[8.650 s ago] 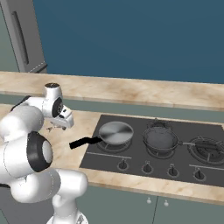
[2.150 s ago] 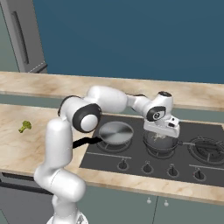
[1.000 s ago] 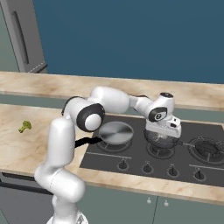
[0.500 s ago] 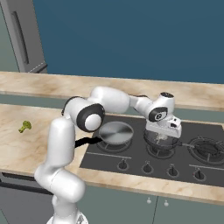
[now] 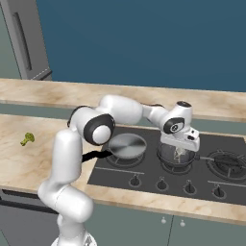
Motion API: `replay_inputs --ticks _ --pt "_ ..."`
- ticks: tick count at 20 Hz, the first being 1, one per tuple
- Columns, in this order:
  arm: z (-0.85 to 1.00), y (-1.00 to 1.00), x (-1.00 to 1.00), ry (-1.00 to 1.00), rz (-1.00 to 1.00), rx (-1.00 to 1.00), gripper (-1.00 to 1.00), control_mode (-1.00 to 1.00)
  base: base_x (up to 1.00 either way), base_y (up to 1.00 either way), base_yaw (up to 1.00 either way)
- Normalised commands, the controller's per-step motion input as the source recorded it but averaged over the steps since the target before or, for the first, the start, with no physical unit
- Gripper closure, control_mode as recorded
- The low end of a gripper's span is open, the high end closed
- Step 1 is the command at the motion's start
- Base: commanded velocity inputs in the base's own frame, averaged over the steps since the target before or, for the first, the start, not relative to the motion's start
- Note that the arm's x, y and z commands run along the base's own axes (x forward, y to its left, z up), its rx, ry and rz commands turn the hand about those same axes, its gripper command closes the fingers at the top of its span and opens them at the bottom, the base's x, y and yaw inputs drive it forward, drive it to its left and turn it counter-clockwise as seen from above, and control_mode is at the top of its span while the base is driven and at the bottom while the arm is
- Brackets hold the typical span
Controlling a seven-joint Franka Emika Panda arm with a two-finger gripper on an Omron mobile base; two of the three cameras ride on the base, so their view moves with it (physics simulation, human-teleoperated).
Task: Place both pans onto different burners. Then place the broccoli and the fish on different pans.
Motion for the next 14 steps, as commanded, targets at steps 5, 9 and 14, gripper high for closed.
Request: replay_inputs --ticks 5,9,14 --pt "0.18 0.07 -0.41 -0.07 0.0 0.0 -1.0 -1.0 0.0 0.0 0.0" --pt "0.2 0.18 -0.45 -0.08 0.0 0.0 -1.0 -1.0 0.0 0.0 0.0" --pt "0.3 0.4 -0.25 -0.05 0.0 0.0 -1.0 -1.0 0.0 0.0 0.0"
